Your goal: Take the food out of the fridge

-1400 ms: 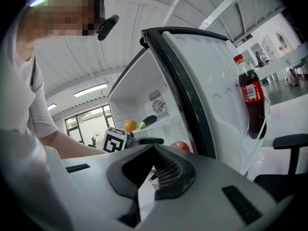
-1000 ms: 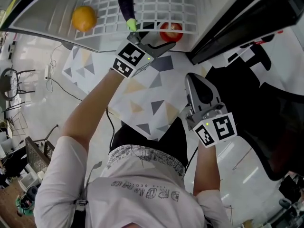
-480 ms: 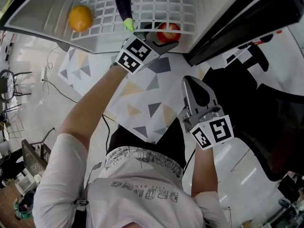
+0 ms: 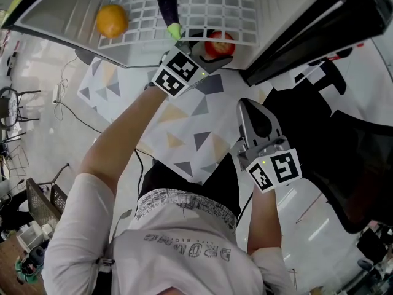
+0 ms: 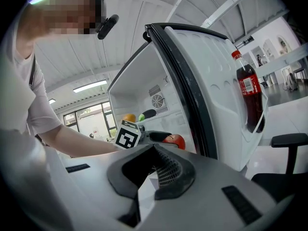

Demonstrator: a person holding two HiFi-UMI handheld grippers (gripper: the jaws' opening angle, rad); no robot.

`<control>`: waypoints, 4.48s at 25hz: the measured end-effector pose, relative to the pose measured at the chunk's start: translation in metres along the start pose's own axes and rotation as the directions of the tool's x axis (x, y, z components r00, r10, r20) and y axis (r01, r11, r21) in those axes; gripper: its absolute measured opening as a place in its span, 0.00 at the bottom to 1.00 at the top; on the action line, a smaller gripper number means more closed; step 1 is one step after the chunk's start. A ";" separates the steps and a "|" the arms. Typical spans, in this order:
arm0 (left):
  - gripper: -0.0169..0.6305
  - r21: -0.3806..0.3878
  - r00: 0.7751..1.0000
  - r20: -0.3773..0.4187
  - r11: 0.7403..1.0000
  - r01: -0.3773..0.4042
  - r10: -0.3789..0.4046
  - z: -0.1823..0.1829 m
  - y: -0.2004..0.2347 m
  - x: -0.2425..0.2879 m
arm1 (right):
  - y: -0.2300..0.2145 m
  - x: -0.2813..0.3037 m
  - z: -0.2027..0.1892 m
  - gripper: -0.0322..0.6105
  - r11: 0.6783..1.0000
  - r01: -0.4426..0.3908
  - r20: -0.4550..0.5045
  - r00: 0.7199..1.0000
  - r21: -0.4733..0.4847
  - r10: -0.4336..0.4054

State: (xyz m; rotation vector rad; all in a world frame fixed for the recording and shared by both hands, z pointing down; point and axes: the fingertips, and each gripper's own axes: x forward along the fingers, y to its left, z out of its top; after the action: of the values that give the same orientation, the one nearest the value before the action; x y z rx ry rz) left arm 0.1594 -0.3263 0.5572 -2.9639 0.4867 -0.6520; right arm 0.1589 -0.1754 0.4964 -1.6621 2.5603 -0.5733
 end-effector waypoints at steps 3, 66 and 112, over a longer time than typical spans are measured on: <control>0.58 -0.013 1.000 0.009 1.000 0.003 -0.003 0.003 -0.004 -0.013 | 0.006 -0.002 0.002 0.05 1.000 0.001 -0.013 1.000 -0.017 -0.001; 0.58 -0.105 0.979 0.174 0.990 -0.091 0.109 0.102 -0.085 -0.315 | 0.160 -0.033 0.084 0.05 0.976 -0.052 -0.106 0.994 -0.210 0.030; 0.58 -0.157 0.982 0.154 0.984 -0.082 0.107 0.088 -0.065 -0.294 | 0.144 -0.006 0.082 0.05 0.965 -0.094 -0.162 0.985 -0.245 0.055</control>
State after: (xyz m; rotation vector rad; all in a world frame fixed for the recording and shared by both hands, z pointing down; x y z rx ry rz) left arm -0.0381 -0.1705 0.3692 -3.0753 0.6863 -0.3774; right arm 0.0544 -0.1416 0.3726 -1.6388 2.9006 -0.3991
